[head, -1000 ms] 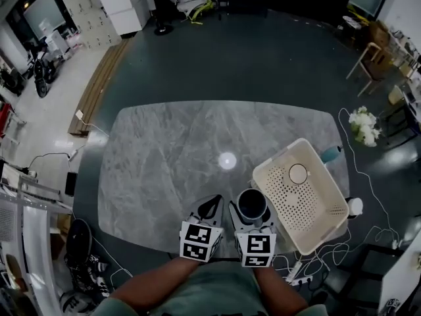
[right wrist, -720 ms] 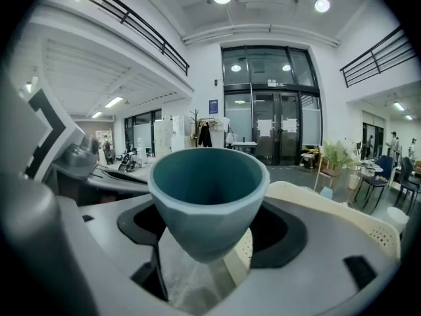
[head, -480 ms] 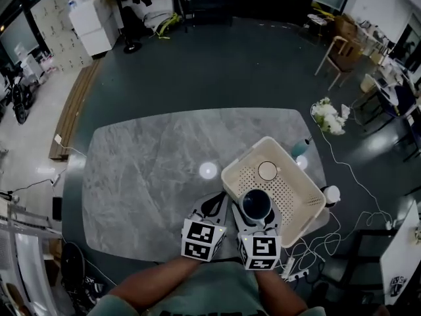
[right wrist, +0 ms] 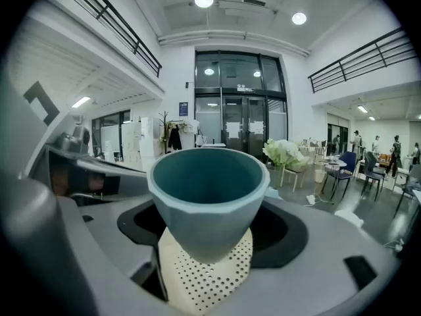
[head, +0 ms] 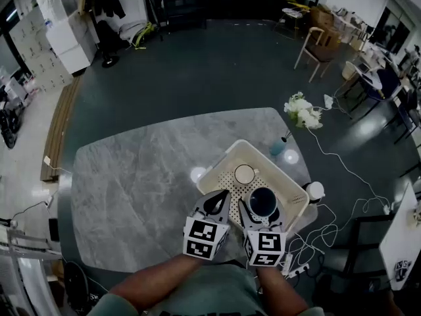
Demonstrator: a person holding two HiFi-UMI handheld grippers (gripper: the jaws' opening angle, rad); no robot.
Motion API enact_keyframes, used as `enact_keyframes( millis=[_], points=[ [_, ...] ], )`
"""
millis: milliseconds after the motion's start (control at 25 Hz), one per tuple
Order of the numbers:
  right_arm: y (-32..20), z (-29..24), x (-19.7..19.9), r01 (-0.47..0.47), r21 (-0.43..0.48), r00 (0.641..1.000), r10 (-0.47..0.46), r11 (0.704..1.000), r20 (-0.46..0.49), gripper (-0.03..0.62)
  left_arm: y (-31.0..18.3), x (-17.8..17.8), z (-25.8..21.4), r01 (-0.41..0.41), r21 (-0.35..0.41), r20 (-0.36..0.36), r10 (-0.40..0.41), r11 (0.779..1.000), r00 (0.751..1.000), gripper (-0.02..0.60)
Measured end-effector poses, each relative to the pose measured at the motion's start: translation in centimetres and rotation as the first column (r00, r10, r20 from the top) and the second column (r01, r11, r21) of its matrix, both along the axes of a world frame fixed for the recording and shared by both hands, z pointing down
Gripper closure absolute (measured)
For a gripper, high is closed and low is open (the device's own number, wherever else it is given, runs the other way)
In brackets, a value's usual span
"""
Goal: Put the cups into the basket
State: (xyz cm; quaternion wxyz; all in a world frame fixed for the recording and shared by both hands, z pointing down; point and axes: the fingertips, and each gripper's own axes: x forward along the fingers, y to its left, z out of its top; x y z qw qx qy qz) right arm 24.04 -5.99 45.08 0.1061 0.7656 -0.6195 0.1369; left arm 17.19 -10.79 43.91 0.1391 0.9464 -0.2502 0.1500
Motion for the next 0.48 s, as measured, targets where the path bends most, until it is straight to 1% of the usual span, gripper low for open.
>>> enact_keyframes(
  millis=[200,480],
  points=[
    [0.3,1.1,3.6,-0.057,-0.015,0.998,0.057,0.998,0.005,0.233,-0.1,3.1,0.0,-0.035,0.005,0.005,0.035,0.999,0.999,0.574],
    [0.0,2.9,6.2,-0.102,-0.043,0.994,0.103,0.994,0.037,0.233,-0.3,5.8,1.0,-0.06,-0.015,0.031,0.06,0.998,0.998,0.574]
  ],
)
